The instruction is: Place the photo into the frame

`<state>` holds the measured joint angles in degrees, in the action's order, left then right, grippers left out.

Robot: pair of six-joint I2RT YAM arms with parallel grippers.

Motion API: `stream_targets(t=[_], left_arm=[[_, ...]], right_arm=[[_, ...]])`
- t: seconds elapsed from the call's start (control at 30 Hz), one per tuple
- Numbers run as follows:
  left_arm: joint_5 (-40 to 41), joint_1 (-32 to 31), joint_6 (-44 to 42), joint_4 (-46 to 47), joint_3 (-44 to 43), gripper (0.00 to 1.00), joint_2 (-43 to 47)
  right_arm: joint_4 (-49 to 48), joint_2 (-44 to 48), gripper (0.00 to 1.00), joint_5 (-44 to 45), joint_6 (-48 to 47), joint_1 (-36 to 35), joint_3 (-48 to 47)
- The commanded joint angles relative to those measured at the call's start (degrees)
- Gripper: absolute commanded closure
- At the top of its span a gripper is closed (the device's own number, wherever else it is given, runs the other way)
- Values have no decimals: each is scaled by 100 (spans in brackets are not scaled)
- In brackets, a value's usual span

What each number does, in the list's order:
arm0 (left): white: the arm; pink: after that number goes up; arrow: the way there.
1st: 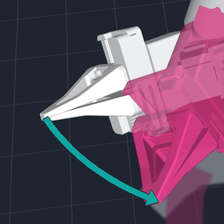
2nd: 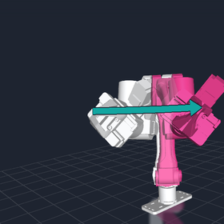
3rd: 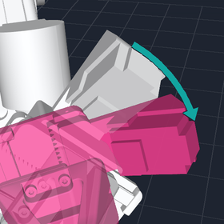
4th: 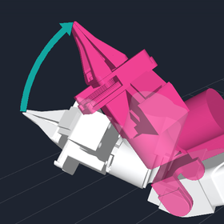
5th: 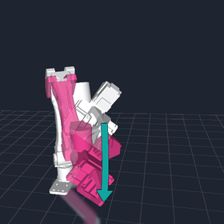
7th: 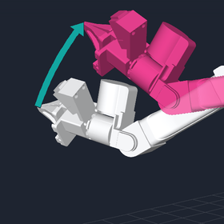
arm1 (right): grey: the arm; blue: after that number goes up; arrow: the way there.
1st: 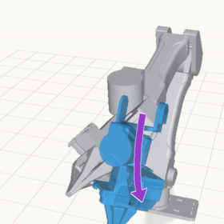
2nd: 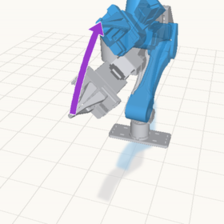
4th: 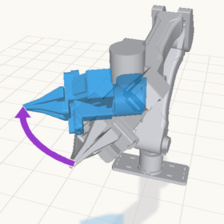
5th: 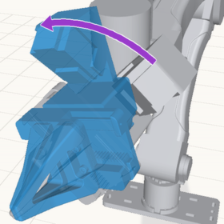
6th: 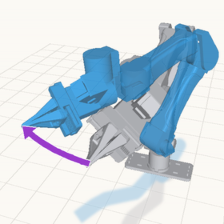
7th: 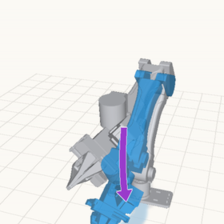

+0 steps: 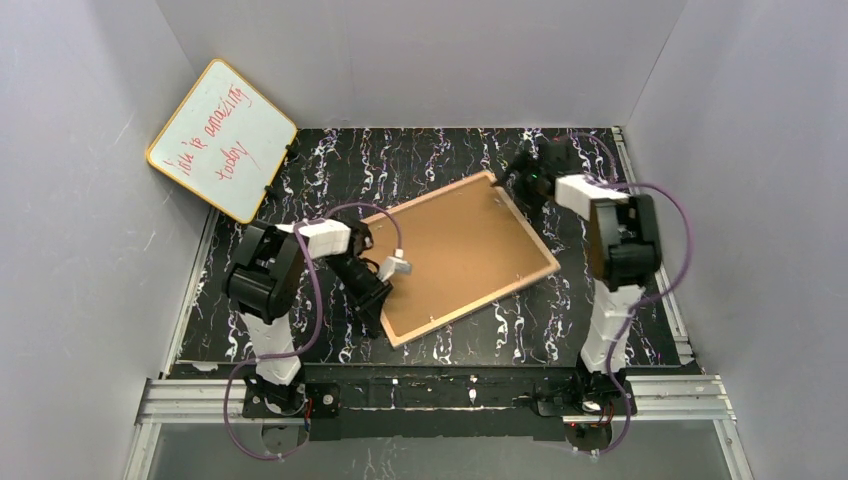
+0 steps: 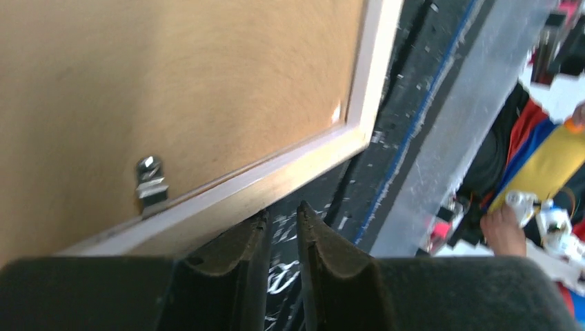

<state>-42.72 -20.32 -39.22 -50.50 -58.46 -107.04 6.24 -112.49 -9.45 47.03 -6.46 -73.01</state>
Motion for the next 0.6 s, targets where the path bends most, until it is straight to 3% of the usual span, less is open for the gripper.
stream_targets(t=[0.0,0.13,0.27,0.43,0.57], left_arm=[[-152,-818,-214,369,-40,78,102],[-83,-878,-685,-289,-550,70,101],[246,-718,-960,-756,-932,54,251],[96,171,-1437,-1730,-2166,45,101],[249,1078,-1059,-1432,-3179,46,-427]], right_arm=[[1082,-1087,1,-545,-349,-1080,-1739],[1460,-1271,1,101,-548,-1038,-2737],[2265,-1026,1,1247,-757,-828,-3193],[2145,48,1,1077,-739,-310,-2155],[2002,1085,1,708,-683,-172,-877]])
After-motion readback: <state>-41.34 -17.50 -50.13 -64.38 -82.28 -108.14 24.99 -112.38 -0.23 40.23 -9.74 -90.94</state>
